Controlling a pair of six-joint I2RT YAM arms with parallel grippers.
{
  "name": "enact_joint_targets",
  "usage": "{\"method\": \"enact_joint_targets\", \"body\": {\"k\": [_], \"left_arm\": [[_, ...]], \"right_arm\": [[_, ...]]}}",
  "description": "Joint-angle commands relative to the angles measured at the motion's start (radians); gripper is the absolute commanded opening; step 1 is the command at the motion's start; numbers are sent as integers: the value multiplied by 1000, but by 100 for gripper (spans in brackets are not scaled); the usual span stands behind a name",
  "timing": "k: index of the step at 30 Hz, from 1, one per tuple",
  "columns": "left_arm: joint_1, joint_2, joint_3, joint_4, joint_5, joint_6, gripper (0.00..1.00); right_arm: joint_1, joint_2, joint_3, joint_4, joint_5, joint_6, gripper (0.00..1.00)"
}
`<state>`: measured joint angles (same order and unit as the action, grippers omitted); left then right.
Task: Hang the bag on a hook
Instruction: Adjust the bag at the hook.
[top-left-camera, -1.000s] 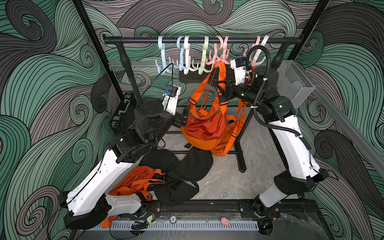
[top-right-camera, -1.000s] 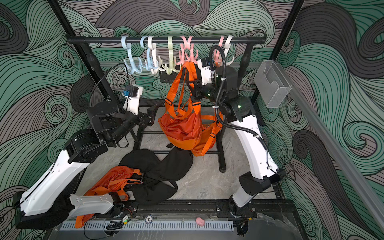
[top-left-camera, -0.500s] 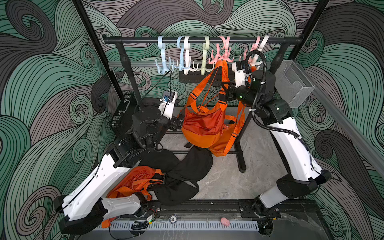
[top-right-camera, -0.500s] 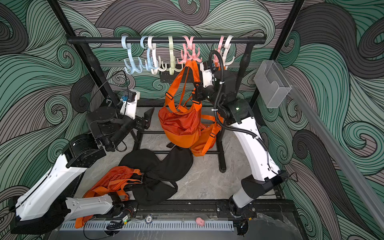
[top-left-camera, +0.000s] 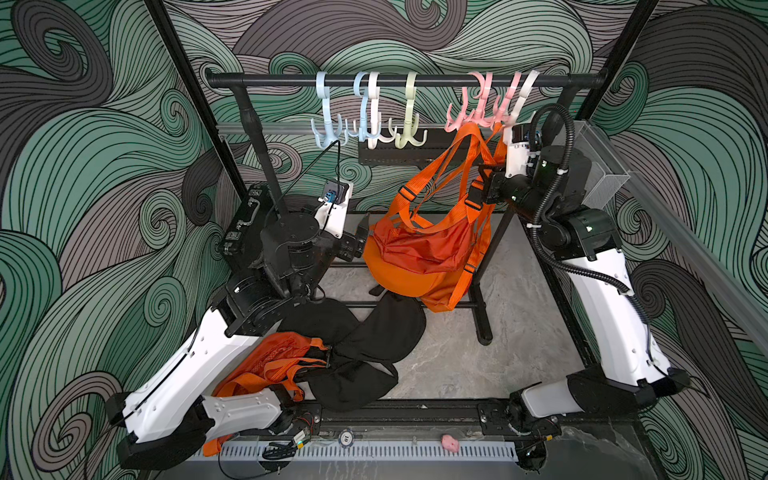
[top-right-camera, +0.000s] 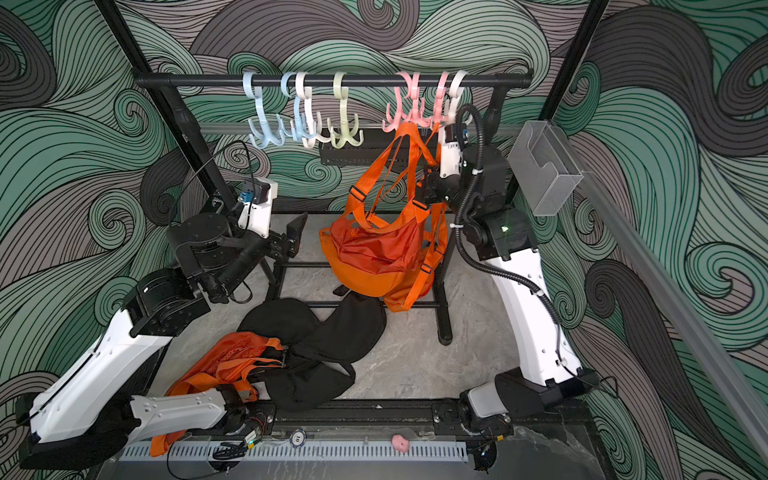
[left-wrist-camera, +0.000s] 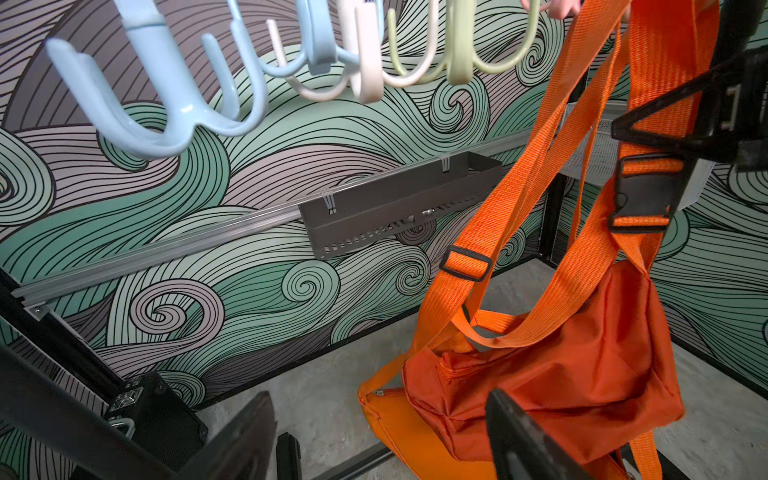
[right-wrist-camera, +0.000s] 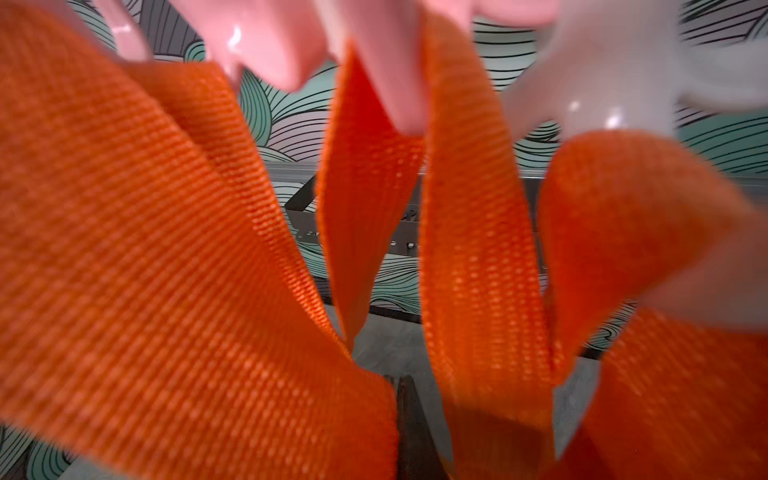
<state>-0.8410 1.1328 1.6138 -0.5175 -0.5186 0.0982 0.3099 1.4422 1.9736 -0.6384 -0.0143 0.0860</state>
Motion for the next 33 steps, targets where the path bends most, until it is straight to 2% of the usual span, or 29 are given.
{"method": "enact_joint_targets", "body": {"k": [1,6,7,10,12,18,22,26,30,33], "left_arm": [[-3,-16,-13,37,-28,25,81],[-3,-22,-40,47,-43,35,82],[-4,-25,-46,47,-47,37,82],[-3,-32,-57,42,-59,38,82],[-3,-37,-68,42,-66,41,82],[-1,-55,-98,47,-96,53,83],[3,-93,-155,80,-150,57,85],[22,-127,-243,117,-208,44,90],[55,-179,-348,138,-245,0,95],[86,-236,-435,181,-276,-31,97]], "right_arm": [[-27,-42,-26,-27,32,1,0],[-28,-51,-34,-27,-60,16,1],[-29,-52,-36,-28,-87,18,6],[-26,-75,-47,-16,-111,29,30],[-22,-105,-66,3,-114,35,42],[23,-191,-98,17,-104,31,57],[147,-277,-127,39,60,-46,62],[352,-324,-216,64,193,-117,64],[592,-360,-459,164,276,-98,65],[706,-335,-643,220,264,-31,66]]}}
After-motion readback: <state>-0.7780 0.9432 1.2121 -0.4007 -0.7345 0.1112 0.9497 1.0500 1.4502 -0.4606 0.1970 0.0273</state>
